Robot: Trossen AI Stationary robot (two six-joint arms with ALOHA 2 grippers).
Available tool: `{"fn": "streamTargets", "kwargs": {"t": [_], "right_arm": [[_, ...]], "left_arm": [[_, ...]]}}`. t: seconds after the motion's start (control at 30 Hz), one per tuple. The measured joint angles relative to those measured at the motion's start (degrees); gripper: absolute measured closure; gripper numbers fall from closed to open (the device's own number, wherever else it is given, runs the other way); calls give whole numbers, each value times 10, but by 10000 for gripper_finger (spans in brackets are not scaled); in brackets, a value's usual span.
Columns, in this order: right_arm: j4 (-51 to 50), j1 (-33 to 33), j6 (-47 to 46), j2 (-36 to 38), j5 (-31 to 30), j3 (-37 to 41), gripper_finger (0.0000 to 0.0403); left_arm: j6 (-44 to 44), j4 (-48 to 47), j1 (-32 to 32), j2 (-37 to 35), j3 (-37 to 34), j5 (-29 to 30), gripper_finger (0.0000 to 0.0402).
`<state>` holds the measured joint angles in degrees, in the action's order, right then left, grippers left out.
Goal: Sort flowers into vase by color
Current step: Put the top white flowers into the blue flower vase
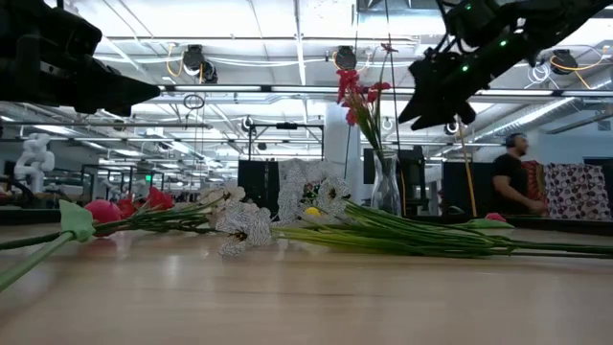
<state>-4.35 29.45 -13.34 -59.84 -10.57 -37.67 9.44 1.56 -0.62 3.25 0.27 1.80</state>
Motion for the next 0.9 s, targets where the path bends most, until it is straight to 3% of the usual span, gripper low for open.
{"fn": "streamTargets", "kwargs": {"t": [0.17, 0.47, 0.63, 0.8, 0.9], "right_arm": [[-115, -6, -100, 45, 51, 0, 190], [-305, -55, -179, 50, 63, 0, 235], [-319, -82, -192, 50, 62, 0, 256], [-312, -98, -192, 50, 60, 0, 266], [-310, -103, -191, 50, 59, 0, 268]], "left_arm": [[0, 0, 0, 0, 0, 0, 388], [0, 0, 0, 0, 0, 0, 388], [-7, 4, 0, 0, 0, 0, 388], [-117, 7, 0, 0, 0, 0, 388], [-138, 8, 0, 0, 0, 0, 388]]}}
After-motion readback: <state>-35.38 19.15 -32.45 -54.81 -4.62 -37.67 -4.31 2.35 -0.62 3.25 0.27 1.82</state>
